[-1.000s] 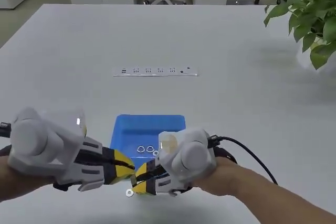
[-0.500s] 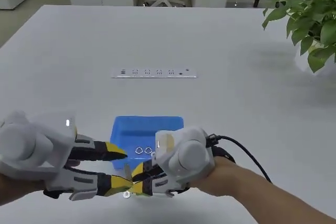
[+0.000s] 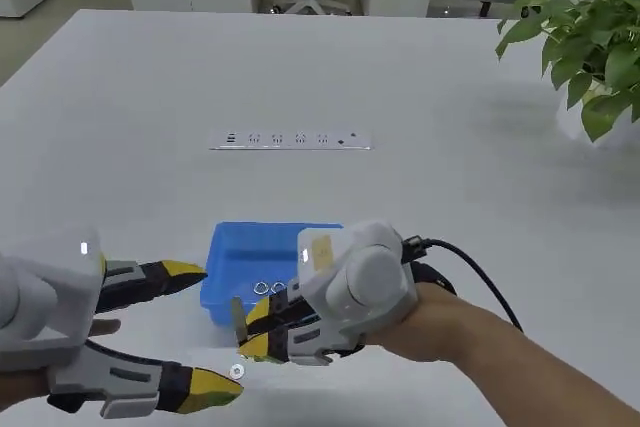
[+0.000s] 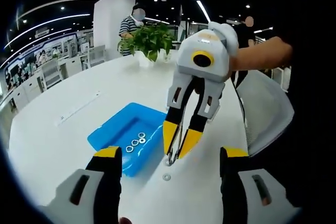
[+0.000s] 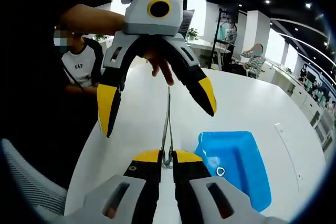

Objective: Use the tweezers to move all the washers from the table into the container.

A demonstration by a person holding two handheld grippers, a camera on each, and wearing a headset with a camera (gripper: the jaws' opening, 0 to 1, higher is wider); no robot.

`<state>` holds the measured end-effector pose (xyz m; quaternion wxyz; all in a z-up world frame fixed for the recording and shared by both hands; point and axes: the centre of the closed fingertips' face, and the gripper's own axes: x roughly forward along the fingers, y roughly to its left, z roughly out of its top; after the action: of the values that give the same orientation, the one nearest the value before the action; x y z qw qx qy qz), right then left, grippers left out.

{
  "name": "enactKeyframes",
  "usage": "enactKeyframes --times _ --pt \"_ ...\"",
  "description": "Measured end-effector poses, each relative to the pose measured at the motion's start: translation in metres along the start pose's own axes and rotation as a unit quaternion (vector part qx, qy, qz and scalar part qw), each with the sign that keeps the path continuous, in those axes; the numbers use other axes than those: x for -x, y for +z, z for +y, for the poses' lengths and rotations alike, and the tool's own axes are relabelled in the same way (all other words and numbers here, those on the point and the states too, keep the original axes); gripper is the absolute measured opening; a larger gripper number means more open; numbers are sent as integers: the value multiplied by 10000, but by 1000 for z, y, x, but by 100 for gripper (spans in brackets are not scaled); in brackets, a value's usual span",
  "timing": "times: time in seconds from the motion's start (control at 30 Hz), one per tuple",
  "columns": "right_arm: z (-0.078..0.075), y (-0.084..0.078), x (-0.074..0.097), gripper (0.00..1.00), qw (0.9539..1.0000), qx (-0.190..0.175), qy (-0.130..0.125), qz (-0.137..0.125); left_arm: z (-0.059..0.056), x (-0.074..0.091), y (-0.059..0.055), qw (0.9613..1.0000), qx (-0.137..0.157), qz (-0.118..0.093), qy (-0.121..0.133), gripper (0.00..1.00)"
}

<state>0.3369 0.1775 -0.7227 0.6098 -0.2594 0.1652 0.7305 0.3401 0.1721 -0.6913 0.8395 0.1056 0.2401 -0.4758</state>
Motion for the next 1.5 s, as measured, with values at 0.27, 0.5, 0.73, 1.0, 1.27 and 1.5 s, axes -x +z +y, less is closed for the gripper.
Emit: enactKeyframes --times 0.27,0.5,0.73,1.0,1.27,1.5 --pt "-2 9 10 9 10000 10 18 -28 3 4 1 9996 95 -119 245 98" --pt "-8 15 18 9 10000 10 -25 -53 2 6 -1 9995 131 -102 266 99" --pt "-23 21 28 9 9998 84 -156 -94 3 6 1 9994 137 -124 299 99" --pt "-40 18 32 9 9994 183 -275 -108 2 7 2 9992 101 -156 340 99" --pt "-55 12 33 9 9989 268 -360 -153 1 9 2 9991 112 -170 365 99" --pt "-65 7 31 10 9984 351 -403 -170 0 9 5 9989 151 -214 389 99"
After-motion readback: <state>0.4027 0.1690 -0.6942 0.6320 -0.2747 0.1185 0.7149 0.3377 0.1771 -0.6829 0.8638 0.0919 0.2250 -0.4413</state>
